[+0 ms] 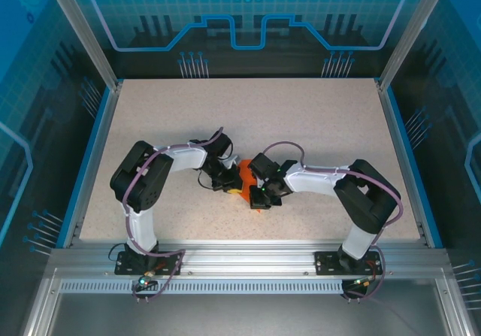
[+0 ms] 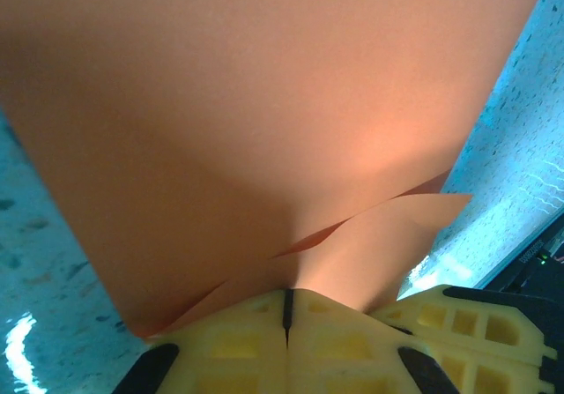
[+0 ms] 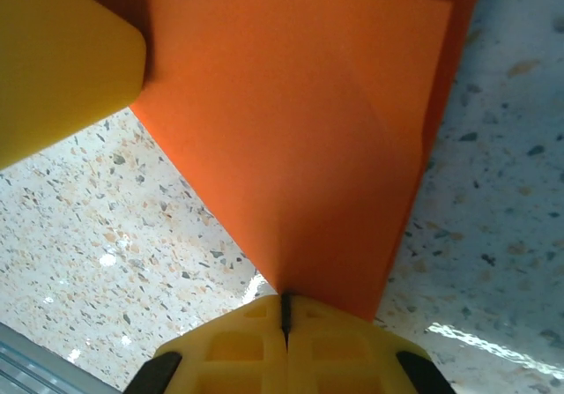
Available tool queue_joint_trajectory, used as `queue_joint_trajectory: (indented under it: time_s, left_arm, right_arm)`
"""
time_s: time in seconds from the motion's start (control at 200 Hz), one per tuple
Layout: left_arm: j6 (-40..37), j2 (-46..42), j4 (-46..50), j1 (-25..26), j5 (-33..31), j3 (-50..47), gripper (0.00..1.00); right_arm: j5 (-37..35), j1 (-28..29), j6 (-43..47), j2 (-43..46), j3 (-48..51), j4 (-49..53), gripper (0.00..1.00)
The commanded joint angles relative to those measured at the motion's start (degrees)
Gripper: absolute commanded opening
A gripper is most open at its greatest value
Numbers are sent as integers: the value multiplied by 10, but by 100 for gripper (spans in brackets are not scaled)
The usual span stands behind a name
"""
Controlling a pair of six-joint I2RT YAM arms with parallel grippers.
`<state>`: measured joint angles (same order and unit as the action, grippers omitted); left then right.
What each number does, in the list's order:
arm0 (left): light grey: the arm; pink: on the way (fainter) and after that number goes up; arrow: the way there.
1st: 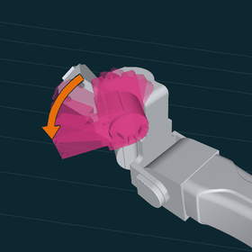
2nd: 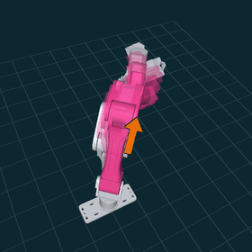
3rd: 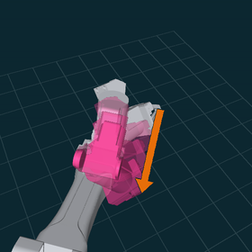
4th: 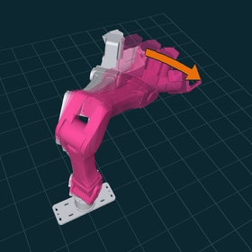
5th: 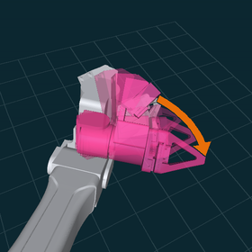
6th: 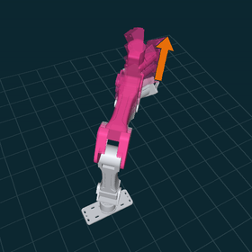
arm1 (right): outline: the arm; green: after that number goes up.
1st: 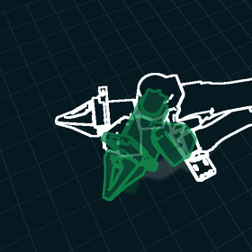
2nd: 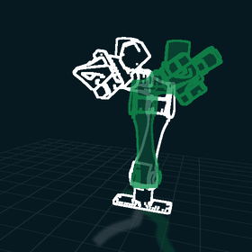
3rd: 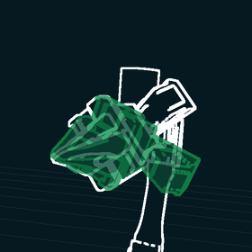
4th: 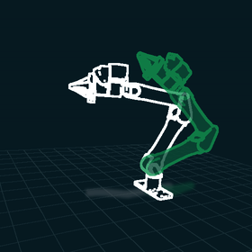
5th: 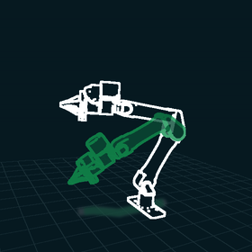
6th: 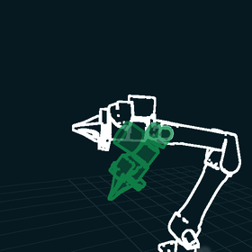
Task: Fold a paper plane with a square sheet of paper (fold left side to right side)
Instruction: Third fold the triangle at the center of the table.
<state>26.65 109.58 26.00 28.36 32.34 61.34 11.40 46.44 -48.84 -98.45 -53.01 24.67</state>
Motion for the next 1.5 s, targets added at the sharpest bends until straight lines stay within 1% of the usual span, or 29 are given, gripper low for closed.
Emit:
queue_joint_trajectory:
  time_s: [0.0,0.17,0.195,0.315,0.425,0.55,0.73,0.99,1.496]
  left_arm:
    - [-2,0,40,5,-72,-17,9]
    - [-9,-57,27,6,-59,-22,13]
    - [-12,-65,25,6,-56,-24,13]
    - [-28,-94,18,11,-27,-34,13]
    - [-37,-102,1,26,9,-42,13]
    - [-39,-89,-11,43,22,-37,13]
    - [-40,-53,-12,56,18,-19,12]
    - [-54,-23,-13,58,13,0,11]
    - [-73,-7,2,57,-17,3,10]
  right_arm:
    - [-12,-6,-17,-15,7,32,1]
    - [-15,-9,-23,-14,23,40,0]
    - [-15,-10,-22,-13,40,38,0]
    - [-10,-16,-18,-9,56,19,0]
    - [-6,-19,-6,-9,58,11,0]
    - [-5,-20,2,-10,58,11,0]
    - [-2,-19,3,-12,60,9,0]
    - [0,-19,4,-16,58,11,0]
    - [-5,-19,9,-19,53,23,0]
